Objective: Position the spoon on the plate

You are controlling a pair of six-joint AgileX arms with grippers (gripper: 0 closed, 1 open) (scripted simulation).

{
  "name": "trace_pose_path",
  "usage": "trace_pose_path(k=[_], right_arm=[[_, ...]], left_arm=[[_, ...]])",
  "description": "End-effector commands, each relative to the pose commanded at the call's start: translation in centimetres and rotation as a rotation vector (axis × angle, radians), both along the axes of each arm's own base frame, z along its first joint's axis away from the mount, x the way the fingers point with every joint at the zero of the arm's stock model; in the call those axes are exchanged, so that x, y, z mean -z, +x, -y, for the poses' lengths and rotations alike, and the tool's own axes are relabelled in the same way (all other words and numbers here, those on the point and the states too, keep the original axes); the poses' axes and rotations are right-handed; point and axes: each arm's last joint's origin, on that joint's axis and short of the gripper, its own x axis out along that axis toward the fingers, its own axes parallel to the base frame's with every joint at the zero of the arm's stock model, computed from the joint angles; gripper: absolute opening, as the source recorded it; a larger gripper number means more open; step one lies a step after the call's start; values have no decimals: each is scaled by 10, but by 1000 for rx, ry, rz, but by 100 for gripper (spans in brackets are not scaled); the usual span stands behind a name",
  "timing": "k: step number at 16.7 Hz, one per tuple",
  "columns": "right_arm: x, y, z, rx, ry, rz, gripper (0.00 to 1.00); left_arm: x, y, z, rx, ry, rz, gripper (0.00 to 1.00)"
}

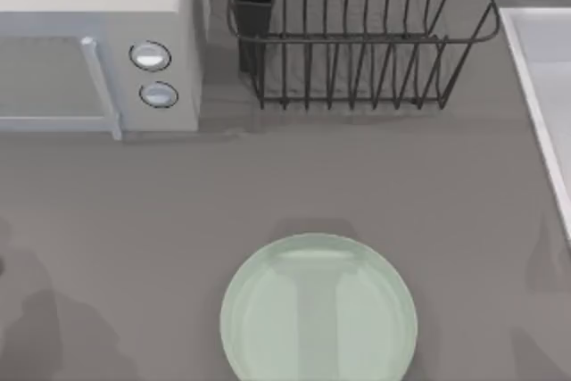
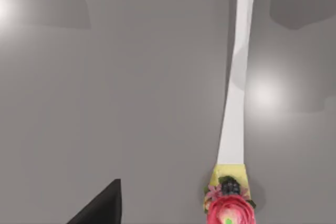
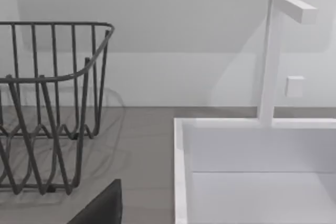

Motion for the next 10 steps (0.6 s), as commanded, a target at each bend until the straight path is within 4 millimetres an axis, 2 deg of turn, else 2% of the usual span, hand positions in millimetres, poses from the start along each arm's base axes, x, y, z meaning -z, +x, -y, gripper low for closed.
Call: trace_pose_path(k=[2, 4, 10], right_arm=[[0, 0, 0, 0, 0, 0, 100], [0, 0, 0, 0, 0, 0, 100], [0, 0, 0, 0, 0, 0, 100]], left_arm=[[4, 0, -1, -2, -1, -2, 100], [18, 2, -2, -3, -3, -5, 100], [83, 3, -3, -4, 4, 6, 100]])
